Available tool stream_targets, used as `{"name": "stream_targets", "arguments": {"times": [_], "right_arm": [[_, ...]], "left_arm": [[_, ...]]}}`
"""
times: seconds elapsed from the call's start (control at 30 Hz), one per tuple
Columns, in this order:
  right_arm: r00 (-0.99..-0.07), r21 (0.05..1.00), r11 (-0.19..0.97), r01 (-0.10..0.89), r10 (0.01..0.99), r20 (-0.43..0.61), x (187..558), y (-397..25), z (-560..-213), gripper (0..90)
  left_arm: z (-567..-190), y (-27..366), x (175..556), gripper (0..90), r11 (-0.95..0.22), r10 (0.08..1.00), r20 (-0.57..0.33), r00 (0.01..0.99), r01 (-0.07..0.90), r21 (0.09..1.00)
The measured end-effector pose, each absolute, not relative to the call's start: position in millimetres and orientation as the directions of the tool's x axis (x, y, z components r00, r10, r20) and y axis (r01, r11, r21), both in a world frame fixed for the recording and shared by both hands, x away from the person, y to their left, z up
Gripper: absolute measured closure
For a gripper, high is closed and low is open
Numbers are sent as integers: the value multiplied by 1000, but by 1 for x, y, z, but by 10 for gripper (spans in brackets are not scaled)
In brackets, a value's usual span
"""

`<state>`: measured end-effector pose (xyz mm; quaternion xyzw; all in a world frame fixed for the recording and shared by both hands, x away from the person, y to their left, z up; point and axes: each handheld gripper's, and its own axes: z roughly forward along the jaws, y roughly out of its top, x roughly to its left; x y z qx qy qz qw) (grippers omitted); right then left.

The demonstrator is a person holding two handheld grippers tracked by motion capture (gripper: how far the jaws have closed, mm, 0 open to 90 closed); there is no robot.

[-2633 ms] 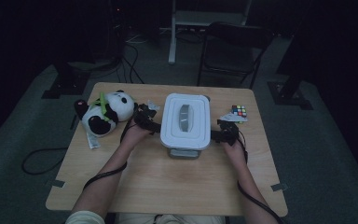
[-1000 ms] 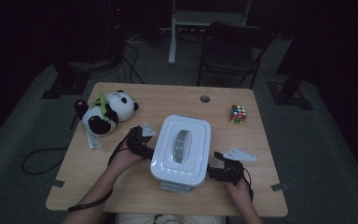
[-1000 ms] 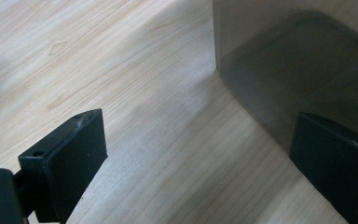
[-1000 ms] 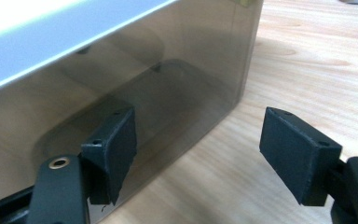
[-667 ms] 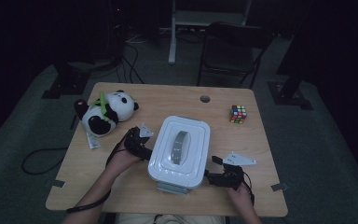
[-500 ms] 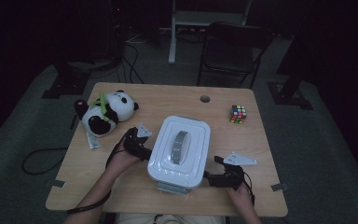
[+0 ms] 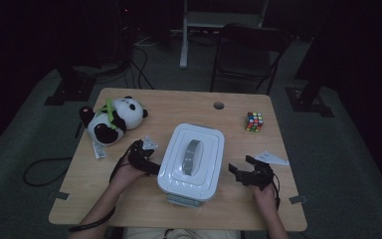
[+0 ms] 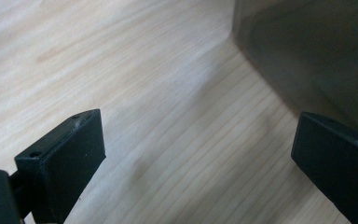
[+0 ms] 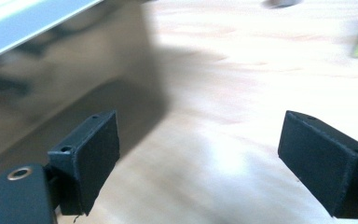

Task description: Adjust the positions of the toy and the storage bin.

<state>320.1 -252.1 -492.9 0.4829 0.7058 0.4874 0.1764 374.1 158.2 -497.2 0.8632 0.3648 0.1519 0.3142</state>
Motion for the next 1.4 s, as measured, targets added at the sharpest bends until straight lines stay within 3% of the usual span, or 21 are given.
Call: {"name": "stream_targets", "arguments": {"times": [0.2,0.8,1.4], "right_arm": [[-389,866,-9,501,891,234,343,-276,-488,123],[-202,840,-18,543,968,152,412,-294,-493,123],[-101,796,-17,605,990,98,484,-296,-494,124]], "left_arm": [[-499,166,370,34,-517,725,6,689,539,665],[-510,185,354,34,-512,736,-1,677,558,653],[-518,201,339,34,-496,752,-10,659,576,650]]}}
